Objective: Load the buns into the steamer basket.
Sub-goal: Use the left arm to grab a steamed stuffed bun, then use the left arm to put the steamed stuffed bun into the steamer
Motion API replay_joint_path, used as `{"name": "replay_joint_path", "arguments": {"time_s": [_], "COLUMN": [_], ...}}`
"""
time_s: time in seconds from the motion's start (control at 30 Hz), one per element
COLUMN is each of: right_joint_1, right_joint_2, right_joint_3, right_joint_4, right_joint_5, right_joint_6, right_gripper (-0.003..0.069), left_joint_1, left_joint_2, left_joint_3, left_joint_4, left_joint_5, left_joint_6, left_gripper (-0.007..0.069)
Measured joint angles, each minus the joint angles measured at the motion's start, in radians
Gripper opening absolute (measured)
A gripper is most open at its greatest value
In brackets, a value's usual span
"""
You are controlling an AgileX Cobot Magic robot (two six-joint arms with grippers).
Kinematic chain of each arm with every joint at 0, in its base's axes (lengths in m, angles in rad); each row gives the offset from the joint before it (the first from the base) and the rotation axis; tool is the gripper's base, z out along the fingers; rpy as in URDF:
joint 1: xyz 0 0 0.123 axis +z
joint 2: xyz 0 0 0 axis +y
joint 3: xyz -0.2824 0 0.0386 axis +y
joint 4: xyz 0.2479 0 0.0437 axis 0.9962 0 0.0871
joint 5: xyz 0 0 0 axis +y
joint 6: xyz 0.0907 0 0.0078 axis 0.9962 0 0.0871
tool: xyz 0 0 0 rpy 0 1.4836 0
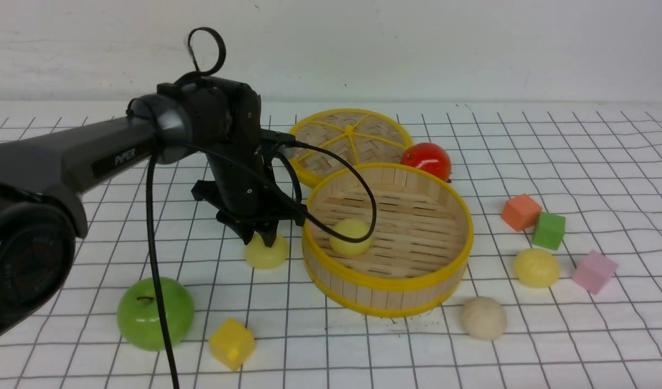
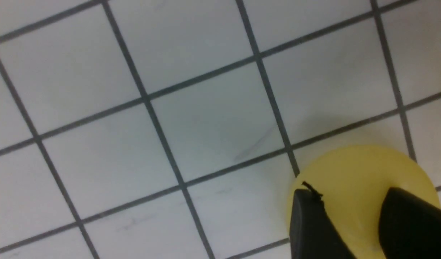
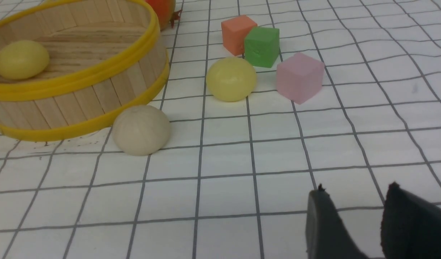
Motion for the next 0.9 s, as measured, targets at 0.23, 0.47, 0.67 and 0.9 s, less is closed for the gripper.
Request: {"name": "replay_joint_path", "arguments": {"time_s": [0.23, 0.47, 0.67, 0.9], "right_joint_1": [0.000, 0.000, 0.000, 0.000], "right_joint_2": [0.000, 0.000, 0.000, 0.000], "right_joint_3": [0.000, 0.000, 0.000, 0.000], "right_joint_4": [0.000, 0.000, 0.000, 0.000], "right_joint_5": [0.000, 0.000, 0.000, 0.000], "right_joint_6": [0.000, 0.000, 0.000, 0.000], "right_gripper": [0.0241, 0.0241, 0.0241, 0.0241], "left_joint_1": [0.000, -0.009, -0.096, -0.154], "left_joint_2": [-0.005, -0.121, -0.197, -0.050], "left_joint_3": [0.000, 0.003, -0.013, -0.166], "left_joint_4": [0.005, -0.016, -0.033, -0.056], "left_joint_5": [0.026, 0.054, -0.047, -0.181], "left_joint_6": [0.000, 0.000, 0.023, 0.026], "left_gripper": [-0.0008, -0.0013, -0.0013, -0.0013]}}
